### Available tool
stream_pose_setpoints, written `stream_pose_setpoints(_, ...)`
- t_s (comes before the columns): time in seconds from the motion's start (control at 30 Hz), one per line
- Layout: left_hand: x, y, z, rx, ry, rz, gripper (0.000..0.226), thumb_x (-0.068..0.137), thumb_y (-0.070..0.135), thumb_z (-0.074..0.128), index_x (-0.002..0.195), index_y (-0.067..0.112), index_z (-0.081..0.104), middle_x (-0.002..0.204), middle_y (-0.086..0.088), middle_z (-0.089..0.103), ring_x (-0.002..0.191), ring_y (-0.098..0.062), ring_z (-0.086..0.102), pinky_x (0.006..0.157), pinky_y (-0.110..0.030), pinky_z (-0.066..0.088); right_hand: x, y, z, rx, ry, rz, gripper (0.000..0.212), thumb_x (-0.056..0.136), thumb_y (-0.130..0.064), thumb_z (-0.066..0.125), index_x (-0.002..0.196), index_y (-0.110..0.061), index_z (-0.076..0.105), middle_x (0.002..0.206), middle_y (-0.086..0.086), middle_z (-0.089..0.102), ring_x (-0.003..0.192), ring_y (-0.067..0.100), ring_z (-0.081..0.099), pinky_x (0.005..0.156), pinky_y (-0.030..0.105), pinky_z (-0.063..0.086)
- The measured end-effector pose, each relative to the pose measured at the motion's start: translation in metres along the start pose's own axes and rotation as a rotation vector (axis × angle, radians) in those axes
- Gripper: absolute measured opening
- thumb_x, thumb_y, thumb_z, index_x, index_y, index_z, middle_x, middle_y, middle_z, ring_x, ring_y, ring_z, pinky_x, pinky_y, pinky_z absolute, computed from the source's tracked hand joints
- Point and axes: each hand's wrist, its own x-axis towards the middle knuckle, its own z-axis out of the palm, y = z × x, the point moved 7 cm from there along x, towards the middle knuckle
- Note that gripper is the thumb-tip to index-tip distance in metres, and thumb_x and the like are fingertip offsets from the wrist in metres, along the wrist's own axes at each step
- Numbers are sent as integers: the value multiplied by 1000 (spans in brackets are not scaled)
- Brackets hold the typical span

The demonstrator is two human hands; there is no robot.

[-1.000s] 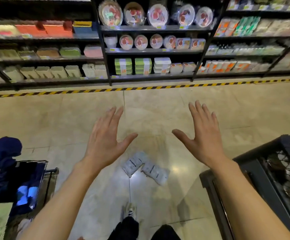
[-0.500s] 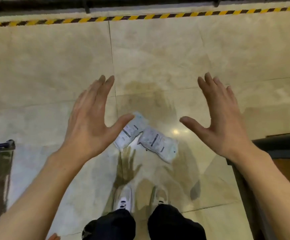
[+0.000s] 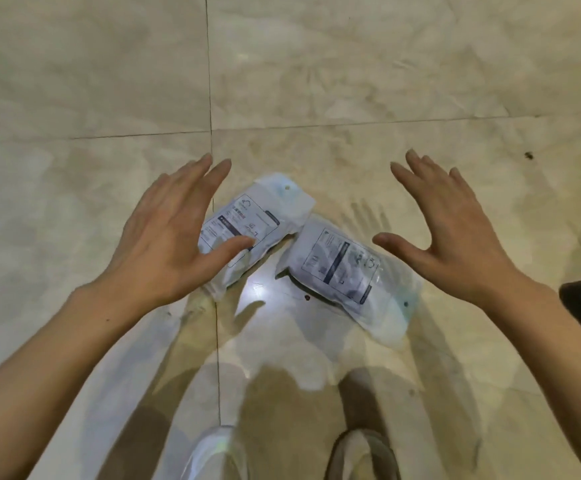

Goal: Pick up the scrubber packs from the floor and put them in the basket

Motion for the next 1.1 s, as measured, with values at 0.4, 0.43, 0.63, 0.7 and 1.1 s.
stream_pose_setpoints(0.4, 2, -16, -5, -20, 35, -64, 98, 84, 79, 43, 163, 24, 23, 169, -8, 27, 154, -28, 28, 126, -47, 20, 25, 36, 39, -380, -210, -335, 96, 77, -15, 89, 158, -22, 37, 164, 18, 35, 143, 41, 46, 113, 55, 40)
stream_pose_setpoints(0.43, 2, -19, -3, -17, 43, -67, 98, 84, 79, 43, 162, 24, 23, 169, -8, 27, 154, -29, 29, 125, -49, 22, 26, 45, 52, -430, -260, -381, 100, 77, -9, 88, 160, -25, 34, 166, 18, 32, 146, 40, 44, 114, 54, 39)
stream_pose_setpoints(0.63, -6, -32, 5, -1, 22, -105, 95, 85, 76, 49, 162, 25, 25, 168, -7, 29, 151, -29, 33, 123, -49, 23, 11, 79, 135, -593, -489, -476, 129, 68, 0, 90, 165, -38, 13, 169, 19, 23, 148, 37, 41, 116, 52, 38)
stream_pose_setpoints(0.7, -11, -37, 8, 10, 12, -120, 95, 86, 77, 47, 162, 25, 24, 168, -7, 28, 151, -29, 33, 123, -47, 22, 10, 81, 149, -556, -497, -453, 121, 78, -11, 87, 164, -42, 8, 170, 19, 20, 150, 37, 39, 117, 52, 36)
stream_pose_setpoints(1.1, -5, -30, 21, -9, -19, -120, 93, 87, 75, 47, 162, 24, 24, 169, -8, 27, 152, -29, 32, 124, -48, 22, -25, -22, 191, -371, -380, -800, 93, 84, -54, 68, 163, -42, 20, 172, 18, 15, 157, 40, 21, 123, 63, 23)
